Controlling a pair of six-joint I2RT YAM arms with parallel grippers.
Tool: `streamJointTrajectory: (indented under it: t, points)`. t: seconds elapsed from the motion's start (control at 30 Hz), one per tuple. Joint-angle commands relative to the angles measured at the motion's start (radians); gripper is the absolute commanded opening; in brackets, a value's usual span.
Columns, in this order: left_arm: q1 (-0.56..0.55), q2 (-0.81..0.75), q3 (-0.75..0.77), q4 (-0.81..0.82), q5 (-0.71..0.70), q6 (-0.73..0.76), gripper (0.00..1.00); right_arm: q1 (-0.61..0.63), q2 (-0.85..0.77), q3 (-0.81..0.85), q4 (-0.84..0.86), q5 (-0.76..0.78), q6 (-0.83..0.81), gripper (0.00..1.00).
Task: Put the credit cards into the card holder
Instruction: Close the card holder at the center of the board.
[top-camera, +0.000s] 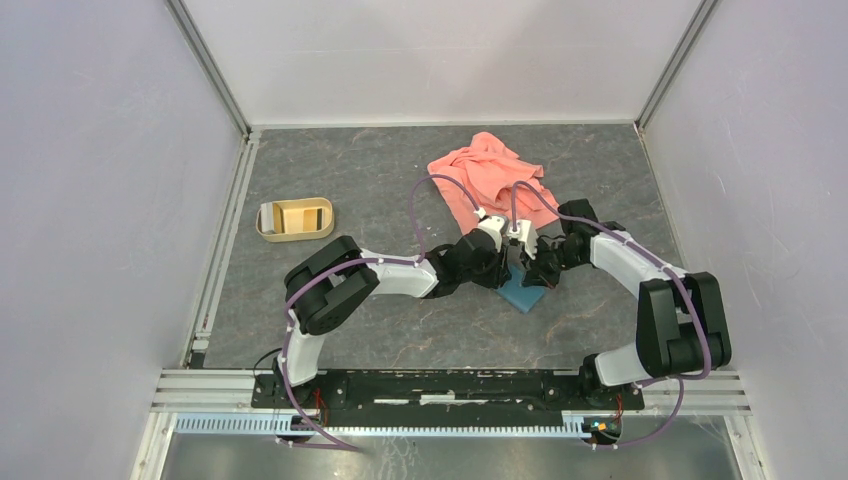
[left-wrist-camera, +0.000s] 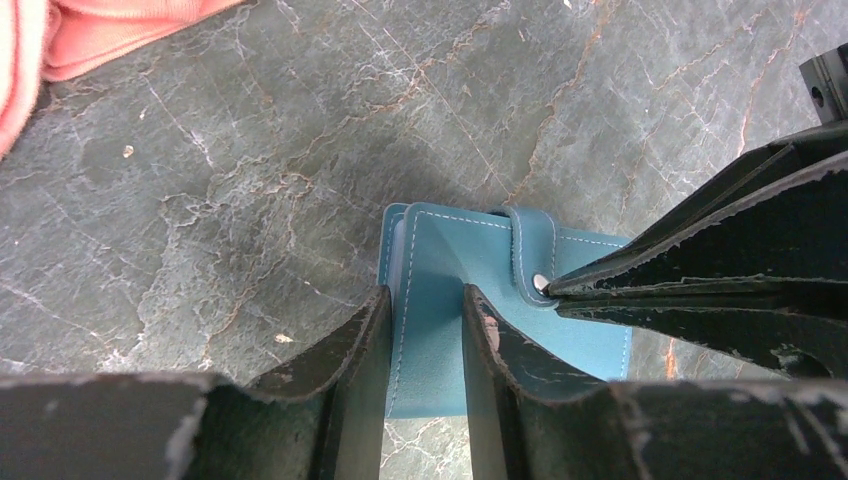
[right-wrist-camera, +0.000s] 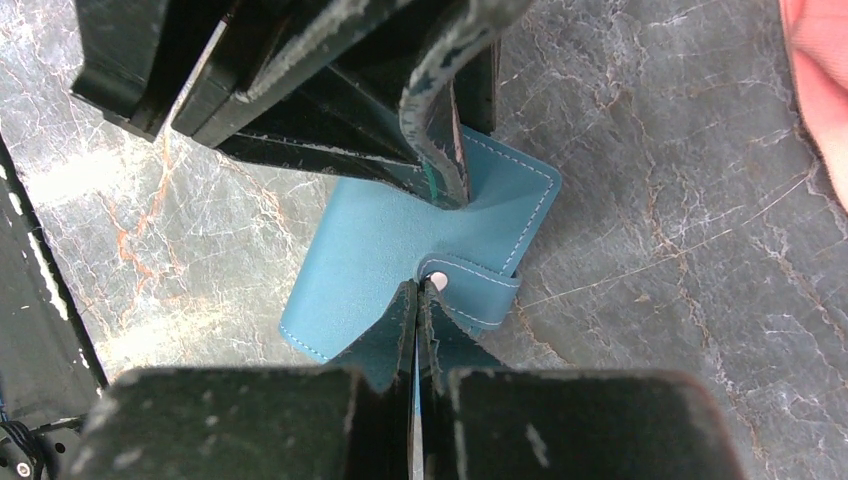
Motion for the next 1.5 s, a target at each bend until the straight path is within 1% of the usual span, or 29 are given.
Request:
streamJointTrajectory:
  t: [0.0,0.33,0.77,1.1,1.47]
  points:
    - [0.003,0.051,0.001,-0.083,-0.017,0.008,0.37,0.023,0.011,-0.018,-0.063,-0.050,-0.007,0.00]
    - [0.003,0.039,-0.003,-0.080,-0.014,0.006,0.37,0.039,0.021,-0.004,-0.066,-0.065,-0.002,0.00]
    - [0.004,0.028,-0.016,-0.055,0.002,-0.012,0.37,0.054,0.081,-0.002,-0.059,0.003,0.034,0.00]
    - [0.008,0.028,-0.064,0.030,0.069,-0.067,0.36,0.063,0.159,0.042,-0.096,0.024,0.062,0.00]
    - [0.009,0.023,-0.106,0.088,0.097,-0.086,0.36,0.063,0.283,0.102,-0.138,0.036,0.105,0.00]
